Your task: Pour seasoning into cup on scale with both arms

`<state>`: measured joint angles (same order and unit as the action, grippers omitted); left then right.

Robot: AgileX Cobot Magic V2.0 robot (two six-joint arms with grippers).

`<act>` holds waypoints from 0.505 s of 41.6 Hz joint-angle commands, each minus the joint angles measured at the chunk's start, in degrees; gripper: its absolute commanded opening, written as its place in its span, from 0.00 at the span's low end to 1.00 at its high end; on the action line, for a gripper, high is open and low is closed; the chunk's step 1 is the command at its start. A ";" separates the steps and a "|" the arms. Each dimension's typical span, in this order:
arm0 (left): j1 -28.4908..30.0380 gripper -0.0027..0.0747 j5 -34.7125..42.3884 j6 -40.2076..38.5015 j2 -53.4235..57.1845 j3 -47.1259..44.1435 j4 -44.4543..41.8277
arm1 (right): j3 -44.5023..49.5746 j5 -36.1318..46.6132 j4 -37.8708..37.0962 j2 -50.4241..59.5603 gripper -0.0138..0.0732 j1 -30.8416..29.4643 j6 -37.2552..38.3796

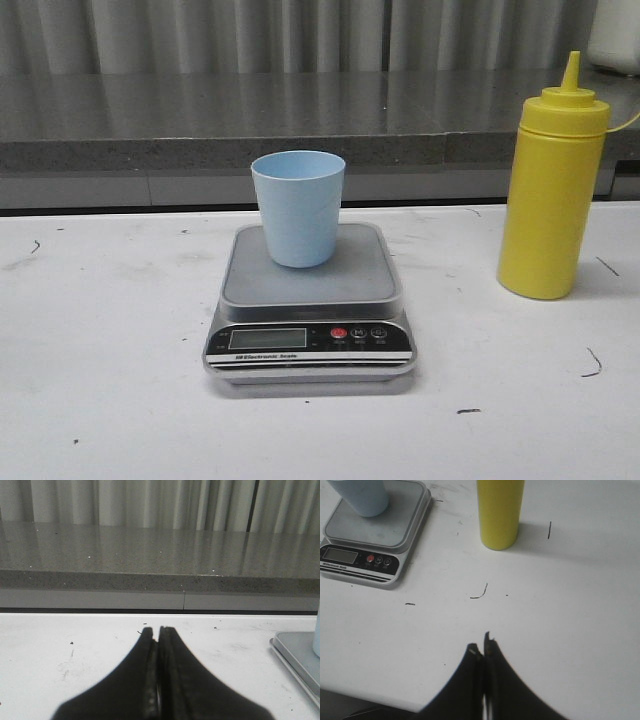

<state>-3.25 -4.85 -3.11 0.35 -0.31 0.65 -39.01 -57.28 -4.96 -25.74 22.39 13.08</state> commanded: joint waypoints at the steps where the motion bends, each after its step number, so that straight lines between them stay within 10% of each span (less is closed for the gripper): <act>1: -0.12 0.01 5.41 -0.14 0.99 -1.28 0.49 | -1.83 3.41 -1.03 -0.47 0.02 0.11 -0.71; 21: -0.12 0.01 5.41 -0.14 0.99 -1.28 0.49 | -0.24 5.95 -6.04 1.85 0.02 -0.50 -0.71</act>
<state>-3.25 -4.85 -3.11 0.35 -0.31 0.65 -38.85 -56.79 -7.16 -25.01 22.39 13.08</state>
